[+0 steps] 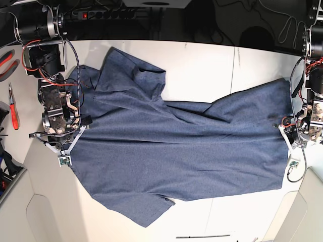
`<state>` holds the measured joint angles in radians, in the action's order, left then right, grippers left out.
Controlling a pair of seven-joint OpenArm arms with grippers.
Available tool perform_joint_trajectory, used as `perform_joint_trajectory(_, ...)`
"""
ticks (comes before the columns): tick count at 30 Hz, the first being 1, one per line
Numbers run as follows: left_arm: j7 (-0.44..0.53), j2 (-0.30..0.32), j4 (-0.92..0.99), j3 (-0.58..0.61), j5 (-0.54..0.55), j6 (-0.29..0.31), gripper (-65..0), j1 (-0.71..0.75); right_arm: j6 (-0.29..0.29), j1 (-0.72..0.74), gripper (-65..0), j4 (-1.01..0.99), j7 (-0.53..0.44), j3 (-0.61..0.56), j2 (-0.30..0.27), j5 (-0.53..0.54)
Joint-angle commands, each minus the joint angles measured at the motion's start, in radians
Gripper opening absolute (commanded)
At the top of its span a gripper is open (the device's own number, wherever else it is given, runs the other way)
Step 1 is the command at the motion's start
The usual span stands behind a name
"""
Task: Layout the t-shirt on the table in an organized manner, then fold the t-shirt properly
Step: 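Pull the shirt taut with both grippers, stretching it apart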
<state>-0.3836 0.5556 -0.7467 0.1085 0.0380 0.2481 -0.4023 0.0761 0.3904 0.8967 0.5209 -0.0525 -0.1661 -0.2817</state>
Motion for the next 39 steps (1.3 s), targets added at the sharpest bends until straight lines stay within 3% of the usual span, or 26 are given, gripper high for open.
perform_joint_trajectory(1,0.037,0.031,-0.018,-0.004,0.018,-0.009,-65.0,-0.045,0.007,0.018,-65.0,0.011,0.006,0.002,-0.011,-0.003)
perform_joint_trajectory(5,0.019,0.046,-0.067,-0.004,0.101,-0.008,-65.0,-0.077,0.023,0.018,-65.0,0.015,0.005,0.002,-0.017,-0.007)
perform_joint_trajectory(7,-0.029,0.053,-0.12,-0.004,0.141,0.026,-64.5,-0.077,0.058,0.016,-65.0,0.037,0.003,0.003,-0.019,-0.006)
perform_joint_trajectory(10,-0.162,0.057,-0.195,-0.004,0.242,0.149,-47.7,-0.077,0.086,0.013,-65.0,0.106,0.006,0.003,-0.02,-0.007)
perform_joint_trajectory(13,-0.272,0.057,-0.241,-0.004,0.362,0.222,-44.2,-0.068,0.085,0.01,-65.0,0.211,0.055,0.003,-0.019,-0.006)
perform_joint_trajectory(16,-0.295,0.057,-0.256,-0.004,0.417,0.254,-44.3,-0.039,0.058,0.01,-65.0,0.325,0.143,0.003,-0.019,-0.006)
perform_joint_trajectory(18,-0.298,0.057,-0.256,-0.004,0.435,0.273,-44.4,-0.007,-0.002,0.01,-65.0,0.391,0.217,0.003,-0.019,0.021)
perform_joint_trajectory(19,-0.297,0.057,-0.256,-0.004,0.439,0.273,-45.0,0.012,-0.032,0.01,-65.0,0.419,0.26,0.003,-0.019,0.054)
perform_joint_trajectory(21,-0.285,0.056,-0.256,-0.004,0.437,0.273,-53.0,0.05,-0.105,0.001,-65.0,0.465,0.336,0.003,-0.019,0.145)
perform_joint_trajectory(24,-0.251,0.056,-0.256,-0.005,0.413,0.271,-64.8,0.104,-0.172,-0.071,-65.0,0.528,0.351,0.003,-0.017,0.283)
perform_joint_trajectory(28,-0.242,0.054,-0.256,-0.004,0.387,0.239,-65.0,0.148,-0.216,-0.207,-65.0,0.553,0.349,0.001,0.006,0.332)
perform_joint_trajectory(32,-0.245,0.05,-0.254,-0.004,0.319,0.198,-65.0,0.159,-0.223,-0.338,-65.0,0.552,0.323,0.001,0.014,0.33)
perform_joint_trajectory(35,-0.225,0.048,-0.253,-0.004,0.257,0.143,-65.0,0.159,-0.222,-0.413,-65.0,0.552,0.287,0.001,0.011,0.275)
perform_joint_trajectory(39,-0.163,0.047,-0.244,-0.004,0.198,0.129,-65.0,0.155,-0.219,-0.46,-65.0,0.552,0.262,0.001,0.011,0.216)
